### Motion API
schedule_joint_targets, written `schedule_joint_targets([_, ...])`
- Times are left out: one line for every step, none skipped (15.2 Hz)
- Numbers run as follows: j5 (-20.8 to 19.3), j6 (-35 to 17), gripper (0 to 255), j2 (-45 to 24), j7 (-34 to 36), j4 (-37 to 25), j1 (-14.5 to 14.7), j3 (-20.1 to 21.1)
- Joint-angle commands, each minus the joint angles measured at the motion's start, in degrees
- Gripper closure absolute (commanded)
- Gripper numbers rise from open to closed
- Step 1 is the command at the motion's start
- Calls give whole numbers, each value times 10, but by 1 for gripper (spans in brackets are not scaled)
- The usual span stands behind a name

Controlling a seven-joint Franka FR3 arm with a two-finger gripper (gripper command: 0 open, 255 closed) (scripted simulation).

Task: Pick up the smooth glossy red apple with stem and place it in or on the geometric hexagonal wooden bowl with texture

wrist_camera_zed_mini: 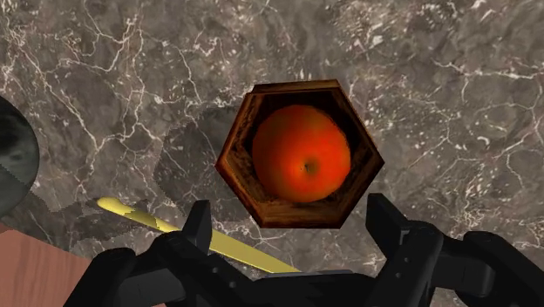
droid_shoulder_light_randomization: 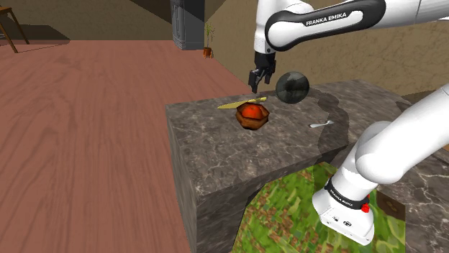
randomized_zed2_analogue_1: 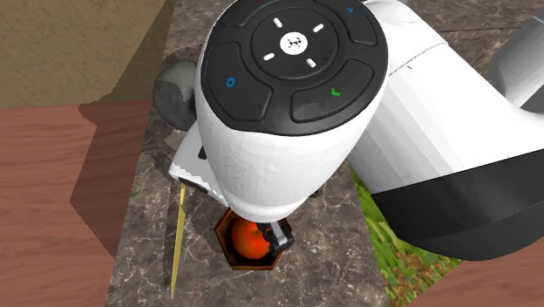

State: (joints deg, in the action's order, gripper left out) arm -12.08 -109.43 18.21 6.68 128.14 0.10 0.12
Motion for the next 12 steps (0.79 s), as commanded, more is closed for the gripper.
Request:
schedule_joint_targets([2,19,0,3,-1,-16,2,2])
schedule_joint_targets([4,39,0,5,-2,-34,3,5])
schedule_joint_targets([6,58,0,6,-2,-51,4,7])
schedule_joint_targets([7,73,0,6,-3,-66,5,9])
schedule_joint_targets([7,73,0,6,-3,-66,5,9])
schedule_joint_targets([7,73,0,6,-3,-66,5,9])
schedule_joint_targets([7,73,0,6,-3,-66,5,9])
schedule_joint_targets([7,73,0,6,-3,-66,5,9])
schedule_joint_targets([7,73,0,6,-3,-66,5,9])
schedule_joint_targets([7,73,0,6,-3,-66,5,9])
schedule_joint_targets([7,73,0,6,-3,-66,5,9])
schedule_joint_targets([7,73,0,6,-3,-66,5,9])
